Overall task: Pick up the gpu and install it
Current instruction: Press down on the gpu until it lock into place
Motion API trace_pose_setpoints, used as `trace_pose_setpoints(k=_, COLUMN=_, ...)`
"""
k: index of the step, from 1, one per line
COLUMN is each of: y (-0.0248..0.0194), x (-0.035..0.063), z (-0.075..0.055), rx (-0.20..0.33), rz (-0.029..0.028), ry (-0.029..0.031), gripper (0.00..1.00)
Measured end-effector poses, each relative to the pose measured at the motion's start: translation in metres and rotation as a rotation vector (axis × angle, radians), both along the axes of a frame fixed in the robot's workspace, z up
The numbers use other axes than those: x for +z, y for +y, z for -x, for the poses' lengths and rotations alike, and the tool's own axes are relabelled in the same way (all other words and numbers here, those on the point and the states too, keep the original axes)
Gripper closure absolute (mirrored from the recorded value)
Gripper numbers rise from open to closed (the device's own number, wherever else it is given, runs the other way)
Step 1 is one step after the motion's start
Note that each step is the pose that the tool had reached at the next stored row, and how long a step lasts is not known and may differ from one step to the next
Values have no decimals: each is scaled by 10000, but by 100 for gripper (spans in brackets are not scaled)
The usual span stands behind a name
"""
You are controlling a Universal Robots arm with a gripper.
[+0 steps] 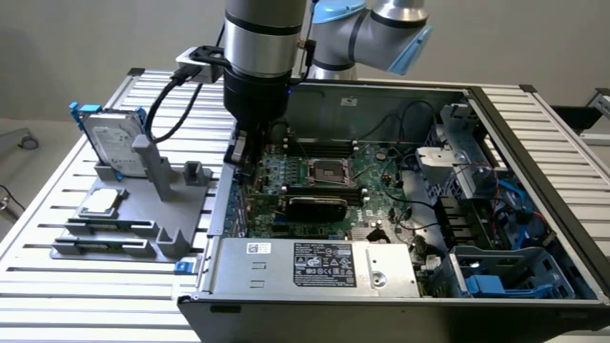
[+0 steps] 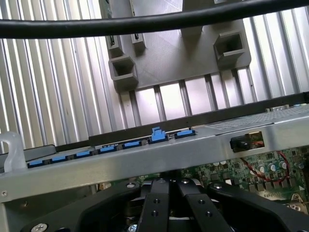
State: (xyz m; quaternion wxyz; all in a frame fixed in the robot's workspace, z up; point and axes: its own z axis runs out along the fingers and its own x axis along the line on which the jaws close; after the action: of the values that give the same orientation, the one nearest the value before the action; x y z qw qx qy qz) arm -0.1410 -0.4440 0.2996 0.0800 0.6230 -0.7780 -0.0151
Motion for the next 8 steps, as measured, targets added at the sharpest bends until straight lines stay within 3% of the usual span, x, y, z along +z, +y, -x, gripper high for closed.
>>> trace_pose_setpoints(k=8, y=0, x=-6, z=1, rx=-111, rz=26, ry=-17, gripper=89)
